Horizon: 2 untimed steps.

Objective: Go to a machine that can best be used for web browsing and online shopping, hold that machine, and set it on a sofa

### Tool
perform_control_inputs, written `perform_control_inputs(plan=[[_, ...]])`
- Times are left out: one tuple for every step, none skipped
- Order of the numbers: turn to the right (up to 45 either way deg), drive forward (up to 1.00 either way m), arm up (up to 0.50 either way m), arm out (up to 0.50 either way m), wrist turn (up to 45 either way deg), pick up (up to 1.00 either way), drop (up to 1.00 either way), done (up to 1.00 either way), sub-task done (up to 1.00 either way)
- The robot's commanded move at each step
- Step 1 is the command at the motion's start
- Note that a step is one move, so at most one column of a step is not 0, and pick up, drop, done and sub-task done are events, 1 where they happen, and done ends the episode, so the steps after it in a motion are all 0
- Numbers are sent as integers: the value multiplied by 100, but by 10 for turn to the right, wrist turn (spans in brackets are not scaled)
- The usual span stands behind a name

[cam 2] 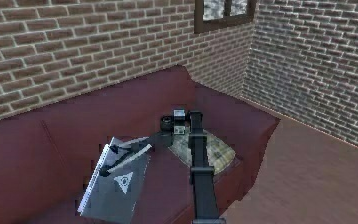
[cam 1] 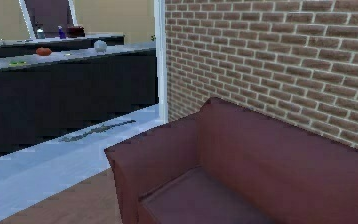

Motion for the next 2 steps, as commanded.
perform_control_inputs(plan=[[0,0,0,-8,0,0,0,0,0],[0,0,0,0,0,0,0,100,0]])
